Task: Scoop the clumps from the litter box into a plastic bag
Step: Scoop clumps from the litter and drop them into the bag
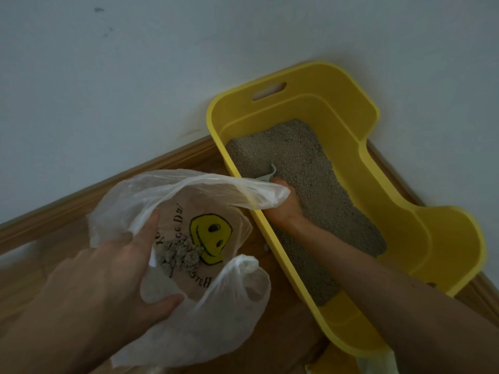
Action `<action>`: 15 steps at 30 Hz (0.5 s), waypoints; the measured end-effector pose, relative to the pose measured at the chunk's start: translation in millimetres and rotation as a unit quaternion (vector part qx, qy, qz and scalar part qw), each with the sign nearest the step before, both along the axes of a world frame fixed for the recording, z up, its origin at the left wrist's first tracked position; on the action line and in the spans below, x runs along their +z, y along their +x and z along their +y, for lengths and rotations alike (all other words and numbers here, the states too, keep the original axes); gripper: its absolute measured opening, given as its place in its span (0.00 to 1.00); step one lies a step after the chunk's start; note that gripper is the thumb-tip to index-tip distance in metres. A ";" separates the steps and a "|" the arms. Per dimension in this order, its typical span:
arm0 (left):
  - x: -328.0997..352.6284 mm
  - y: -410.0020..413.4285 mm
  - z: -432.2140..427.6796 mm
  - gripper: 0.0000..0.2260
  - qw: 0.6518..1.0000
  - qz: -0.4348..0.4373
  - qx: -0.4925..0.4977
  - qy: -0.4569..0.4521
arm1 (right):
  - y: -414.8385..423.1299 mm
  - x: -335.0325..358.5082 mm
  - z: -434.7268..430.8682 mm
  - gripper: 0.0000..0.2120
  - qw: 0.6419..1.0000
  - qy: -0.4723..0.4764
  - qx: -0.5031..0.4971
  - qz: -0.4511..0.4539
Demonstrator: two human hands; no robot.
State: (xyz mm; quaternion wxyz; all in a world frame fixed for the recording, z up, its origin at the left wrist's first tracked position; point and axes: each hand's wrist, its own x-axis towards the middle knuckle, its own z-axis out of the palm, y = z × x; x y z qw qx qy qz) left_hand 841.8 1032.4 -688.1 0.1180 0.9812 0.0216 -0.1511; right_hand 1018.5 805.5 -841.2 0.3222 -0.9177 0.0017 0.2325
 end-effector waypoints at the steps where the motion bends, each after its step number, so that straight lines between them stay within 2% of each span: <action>1: -0.5 -1.2 -0.9 0.52 1.000 -0.006 0.000 0.002 | 0.8 -4.6 -0.6 0.27 1.000 0.002 -0.009 -0.001; 2: -1.2 -1.4 -1.0 0.52 1.000 -0.011 0.000 0.002 | 1.6 -6.7 -0.7 0.24 1.000 -0.004 -0.014 0.004; 4: -0.6 -0.4 -1.4 0.52 1.000 -0.010 0.006 0.002 | 2.8 -12.2 -2.3 0.11 1.000 -0.008 -0.007 0.025; 5: -0.1 0.0 -0.5 0.52 1.000 -0.009 0.008 -0.002 | 3.7 -16.7 -3.9 0.11 1.000 -0.003 -0.001 0.029; 7: -0.3 -0.2 2.6 0.52 1.000 -0.010 0.004 -0.009 | 0.9 -18.9 -7.3 0.16 1.000 0.004 0.004 0.004; 10: -0.3 -3.0 6.7 0.52 1.000 -0.006 0.008 0.001 | -5.9 -14.3 -9.5 0.34 0.999 0.016 0.003 -0.041; 15: 2.9 -4.9 2.3 0.51 0.999 -0.025 0.006 -0.022 | -18.0 -4.3 -12.1 0.36 0.997 0.020 -0.006 -0.071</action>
